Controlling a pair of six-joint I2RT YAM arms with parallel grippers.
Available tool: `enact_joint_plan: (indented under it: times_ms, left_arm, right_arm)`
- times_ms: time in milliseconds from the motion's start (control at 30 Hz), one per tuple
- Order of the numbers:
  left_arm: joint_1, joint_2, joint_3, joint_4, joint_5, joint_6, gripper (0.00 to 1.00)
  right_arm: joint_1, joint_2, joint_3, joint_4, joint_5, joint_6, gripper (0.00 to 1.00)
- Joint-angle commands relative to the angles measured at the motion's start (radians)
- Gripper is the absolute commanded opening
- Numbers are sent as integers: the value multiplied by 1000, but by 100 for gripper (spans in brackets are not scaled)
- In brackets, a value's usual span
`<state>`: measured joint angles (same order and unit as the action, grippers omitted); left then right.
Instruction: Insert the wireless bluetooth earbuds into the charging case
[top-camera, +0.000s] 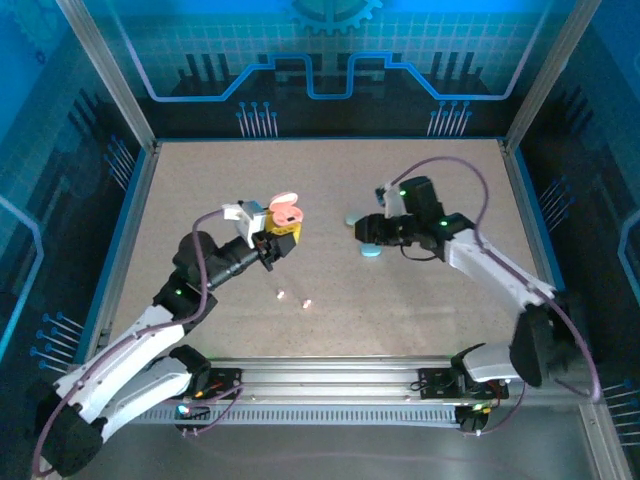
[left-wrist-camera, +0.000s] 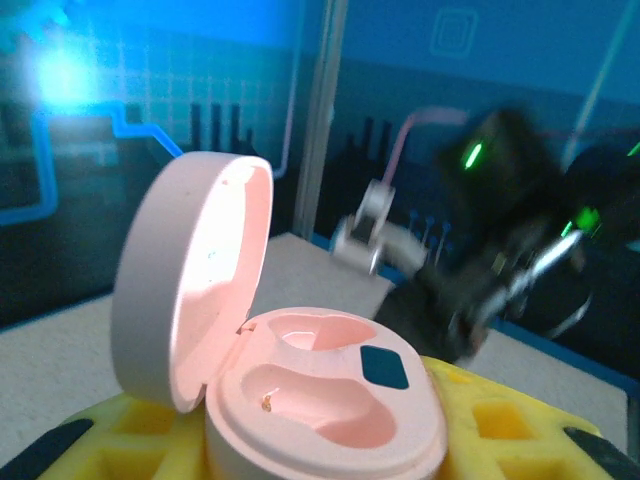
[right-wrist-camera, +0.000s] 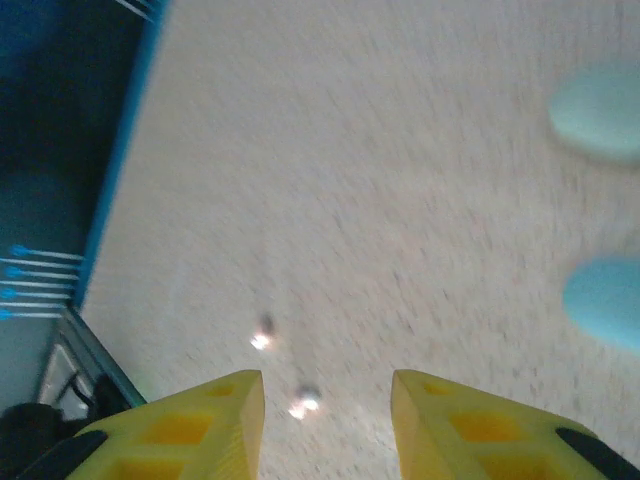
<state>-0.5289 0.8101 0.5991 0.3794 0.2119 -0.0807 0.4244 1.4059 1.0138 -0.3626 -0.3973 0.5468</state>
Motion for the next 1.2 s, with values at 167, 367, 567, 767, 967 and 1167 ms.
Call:
enact_joint_plan:
  times_ms: [167, 367, 567, 767, 967, 1167]
  left_arm:
    - [7, -78, 71, -85, -14, 0, 32]
    - [7, -102, 98, -107, 13, -6, 32]
    - [6, -123, 101, -127, 6, 4, 32]
    - [6, -124, 106, -143, 18, 13, 32]
    - [6, -121, 97, -139, 17, 14, 32]
    - [7, -111, 94, -129, 20, 6, 32]
  right_arm:
    - [223, 359, 195, -161, -14, -93, 39]
    - [333, 592, 433, -268, 5, -132, 36]
    - [407, 750, 611, -339, 20, -116, 36]
    - [431, 793, 664, -395, 81, -114, 36]
    - [420, 731, 548, -371, 73, -114, 36]
    - [419, 703, 487, -363, -9, -144, 36]
